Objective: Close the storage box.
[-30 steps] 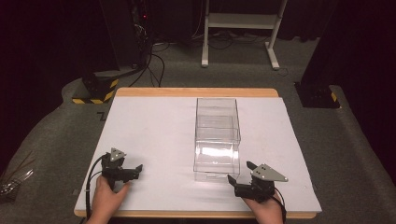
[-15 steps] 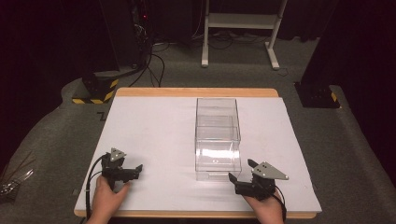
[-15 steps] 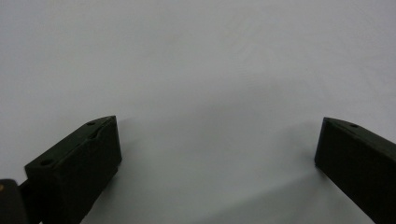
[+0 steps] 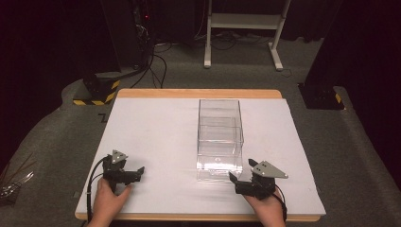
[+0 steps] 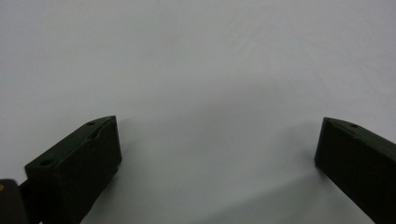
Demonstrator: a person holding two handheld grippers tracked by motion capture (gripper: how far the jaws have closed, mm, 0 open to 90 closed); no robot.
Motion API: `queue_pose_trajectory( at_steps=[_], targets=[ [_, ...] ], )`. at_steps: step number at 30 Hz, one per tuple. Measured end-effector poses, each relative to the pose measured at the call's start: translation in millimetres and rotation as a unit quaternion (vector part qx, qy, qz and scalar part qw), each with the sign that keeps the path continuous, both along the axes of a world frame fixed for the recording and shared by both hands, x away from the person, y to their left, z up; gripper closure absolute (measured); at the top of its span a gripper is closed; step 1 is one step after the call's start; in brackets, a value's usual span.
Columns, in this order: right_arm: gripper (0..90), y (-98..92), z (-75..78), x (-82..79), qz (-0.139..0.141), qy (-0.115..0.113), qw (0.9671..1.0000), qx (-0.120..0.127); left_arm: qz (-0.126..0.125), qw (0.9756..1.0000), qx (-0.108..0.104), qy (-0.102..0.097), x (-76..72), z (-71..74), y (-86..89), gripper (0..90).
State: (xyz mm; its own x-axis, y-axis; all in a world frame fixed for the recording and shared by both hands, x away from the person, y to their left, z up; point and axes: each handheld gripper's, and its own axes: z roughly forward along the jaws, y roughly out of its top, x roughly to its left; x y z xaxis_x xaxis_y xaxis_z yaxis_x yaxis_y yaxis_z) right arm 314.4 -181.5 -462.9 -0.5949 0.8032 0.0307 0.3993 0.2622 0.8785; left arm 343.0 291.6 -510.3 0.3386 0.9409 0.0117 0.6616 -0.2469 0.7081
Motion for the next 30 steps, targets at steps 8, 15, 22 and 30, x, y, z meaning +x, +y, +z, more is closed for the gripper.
queue_pose_trajectory(
  at_steps=[8, 15, 22, 30],
  targets=[
    [11.5, 0.7, 0.1, 7.7, -0.004, 0.004, 1.0, -0.001, 0.0, 1.0, 0.0, 0.0, 0.0, 0.0, 0.0, 0.6],
    [11.5, 1.2, -0.4, 13.9, -0.008, 0.007, 0.9999, -0.002, 0.0, 1.0, 0.0, 0.0, 0.0, 0.0, 0.0, 0.6],
    [11.5, 1.1, -0.2, 19.9, -0.011, 0.006, 0.9999, -0.006, 0.0, 1.0, 0.0, 0.0, 0.0, 0.0, 0.0, 0.6],
    [11.5, -1.3, -0.6, 28.3, -0.019, 0.007, 0.9998, -0.004, 0.0, 1.0, 0.0, 0.0, 0.0, 0.0, 0.0, 0.6]
  ],
)
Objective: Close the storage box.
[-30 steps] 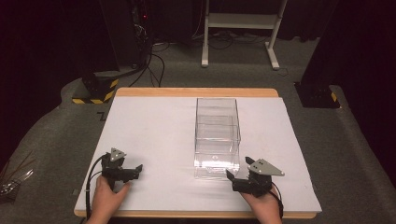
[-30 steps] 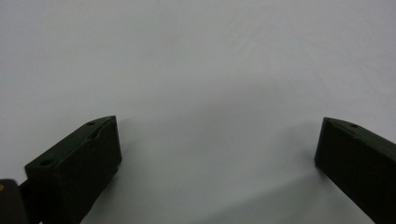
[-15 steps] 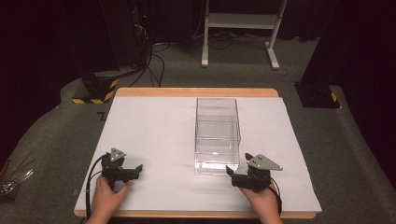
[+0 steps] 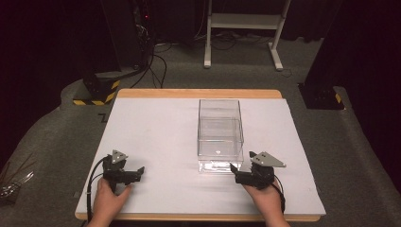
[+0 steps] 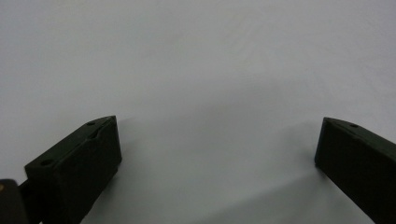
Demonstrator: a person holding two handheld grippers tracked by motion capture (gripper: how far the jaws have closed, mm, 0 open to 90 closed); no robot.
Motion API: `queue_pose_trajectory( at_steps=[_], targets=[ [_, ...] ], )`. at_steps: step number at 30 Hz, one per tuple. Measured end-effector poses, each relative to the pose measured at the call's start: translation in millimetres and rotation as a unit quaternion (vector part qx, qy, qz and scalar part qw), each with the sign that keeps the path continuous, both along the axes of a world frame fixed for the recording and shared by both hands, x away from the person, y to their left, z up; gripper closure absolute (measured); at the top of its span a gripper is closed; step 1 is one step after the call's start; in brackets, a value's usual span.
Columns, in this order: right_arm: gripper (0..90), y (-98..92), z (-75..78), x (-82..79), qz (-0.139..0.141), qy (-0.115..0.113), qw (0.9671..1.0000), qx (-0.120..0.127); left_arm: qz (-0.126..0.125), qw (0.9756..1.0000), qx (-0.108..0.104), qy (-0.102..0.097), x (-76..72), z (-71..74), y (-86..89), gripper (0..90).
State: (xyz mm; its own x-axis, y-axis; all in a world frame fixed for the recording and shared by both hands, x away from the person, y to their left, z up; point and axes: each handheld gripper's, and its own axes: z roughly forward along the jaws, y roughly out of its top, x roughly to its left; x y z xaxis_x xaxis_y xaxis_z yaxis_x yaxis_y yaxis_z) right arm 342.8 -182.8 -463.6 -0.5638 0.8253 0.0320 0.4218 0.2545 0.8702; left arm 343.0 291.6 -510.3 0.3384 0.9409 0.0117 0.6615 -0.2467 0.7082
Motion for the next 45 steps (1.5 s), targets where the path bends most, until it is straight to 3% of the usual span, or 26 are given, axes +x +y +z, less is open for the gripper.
queue_pose_trajectory(
  at_steps=[45],
  targets=[
    [11.9, 4.3, -1.4, 44.2, -0.043, 0.008, 0.9991, -0.002, 0.0, 1.0, 0.0, 0.0, 0.0, 0.0, 0.0, 0.6]
  ],
)
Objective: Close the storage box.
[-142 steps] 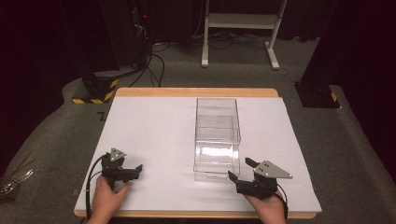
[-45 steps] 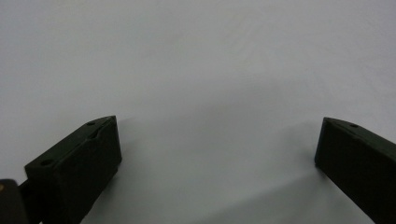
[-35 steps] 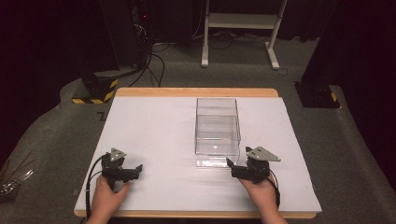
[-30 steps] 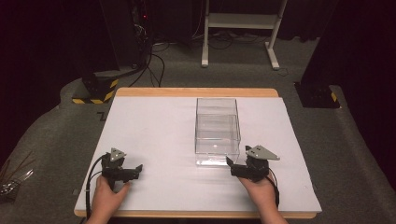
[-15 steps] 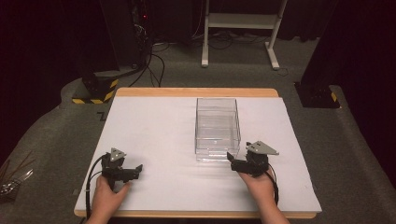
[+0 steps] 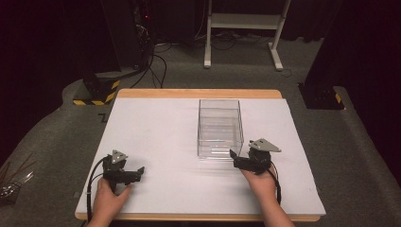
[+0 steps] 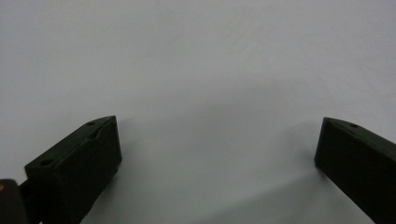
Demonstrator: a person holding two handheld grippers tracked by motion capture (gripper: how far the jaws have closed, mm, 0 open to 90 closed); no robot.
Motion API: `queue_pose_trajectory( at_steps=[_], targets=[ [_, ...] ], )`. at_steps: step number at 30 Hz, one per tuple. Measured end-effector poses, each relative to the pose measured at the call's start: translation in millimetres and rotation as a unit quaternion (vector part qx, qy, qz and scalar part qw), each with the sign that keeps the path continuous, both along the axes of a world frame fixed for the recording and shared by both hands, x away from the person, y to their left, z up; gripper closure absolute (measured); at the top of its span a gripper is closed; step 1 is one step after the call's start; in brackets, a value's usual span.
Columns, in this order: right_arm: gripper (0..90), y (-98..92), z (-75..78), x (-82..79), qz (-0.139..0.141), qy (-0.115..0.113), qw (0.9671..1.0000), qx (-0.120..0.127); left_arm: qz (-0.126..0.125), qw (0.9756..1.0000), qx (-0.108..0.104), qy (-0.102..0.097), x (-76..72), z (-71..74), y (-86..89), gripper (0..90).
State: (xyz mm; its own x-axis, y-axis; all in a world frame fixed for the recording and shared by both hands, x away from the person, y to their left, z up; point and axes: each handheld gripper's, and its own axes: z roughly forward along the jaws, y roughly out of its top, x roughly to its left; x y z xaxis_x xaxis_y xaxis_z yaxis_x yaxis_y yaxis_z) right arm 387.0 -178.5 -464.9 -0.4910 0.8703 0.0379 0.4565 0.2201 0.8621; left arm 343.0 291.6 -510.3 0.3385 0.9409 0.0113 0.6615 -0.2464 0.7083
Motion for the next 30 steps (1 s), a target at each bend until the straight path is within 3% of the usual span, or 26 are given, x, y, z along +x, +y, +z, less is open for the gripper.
queue_pose_trajectory(
  at_steps=[30],
  targets=[
    [12.2, 3.8, -0.5, 25.4, -0.026, 0.004, 0.9997, 0.002, 0.0, 1.0, 0.0, 0.0, 0.0, 0.0, 0.0, 0.6]
  ],
)
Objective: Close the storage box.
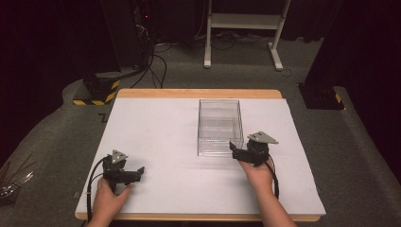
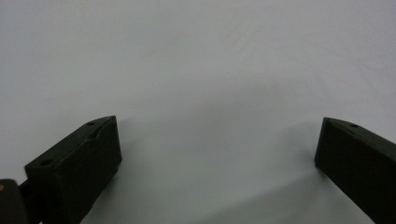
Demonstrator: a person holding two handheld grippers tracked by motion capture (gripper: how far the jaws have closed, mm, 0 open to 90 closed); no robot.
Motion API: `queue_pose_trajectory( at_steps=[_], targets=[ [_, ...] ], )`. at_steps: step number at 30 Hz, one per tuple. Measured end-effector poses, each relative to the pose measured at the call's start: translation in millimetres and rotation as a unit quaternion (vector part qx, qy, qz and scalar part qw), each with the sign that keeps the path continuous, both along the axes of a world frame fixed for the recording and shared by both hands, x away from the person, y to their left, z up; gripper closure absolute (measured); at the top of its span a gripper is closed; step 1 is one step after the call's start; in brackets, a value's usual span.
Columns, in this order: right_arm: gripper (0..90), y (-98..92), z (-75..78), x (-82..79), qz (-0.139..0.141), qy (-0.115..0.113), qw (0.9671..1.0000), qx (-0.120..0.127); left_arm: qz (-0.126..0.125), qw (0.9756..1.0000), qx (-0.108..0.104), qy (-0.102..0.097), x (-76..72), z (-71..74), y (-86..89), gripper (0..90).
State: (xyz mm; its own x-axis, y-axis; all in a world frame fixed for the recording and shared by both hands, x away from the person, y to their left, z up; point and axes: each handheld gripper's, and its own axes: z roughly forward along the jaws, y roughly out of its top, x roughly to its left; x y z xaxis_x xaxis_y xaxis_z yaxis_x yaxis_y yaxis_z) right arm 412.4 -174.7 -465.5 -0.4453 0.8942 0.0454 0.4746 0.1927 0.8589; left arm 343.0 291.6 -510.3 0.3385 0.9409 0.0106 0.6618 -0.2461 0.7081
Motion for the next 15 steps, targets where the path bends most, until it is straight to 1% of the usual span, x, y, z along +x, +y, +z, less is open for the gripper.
queue_pose_trajectory(
  at_steps=[11, 13, 15],
  targets=[
    [12.4, -1.5, -1.7, 6.3, -0.011, 0.003, 0.9999, 0.0, 0.0, 1.0, -0.001, 0.0, 0.0, 0.0, -0.1, 0.6],
    [12.2, -1.9, -2.1, 7.3, -0.009, 0.007, 0.9999, 0.005, 0.0, 1.0, -0.001, 0.0, 0.0, -0.1, -0.1, 0.6],
    [12.3, -1.2, -2.2, 7.1, -0.01, 0.005, 0.9999, 0.003, 0.0, 1.0, 0.0, 0.0, 0.0, 0.0, 0.0, 0.6]
  ],
)
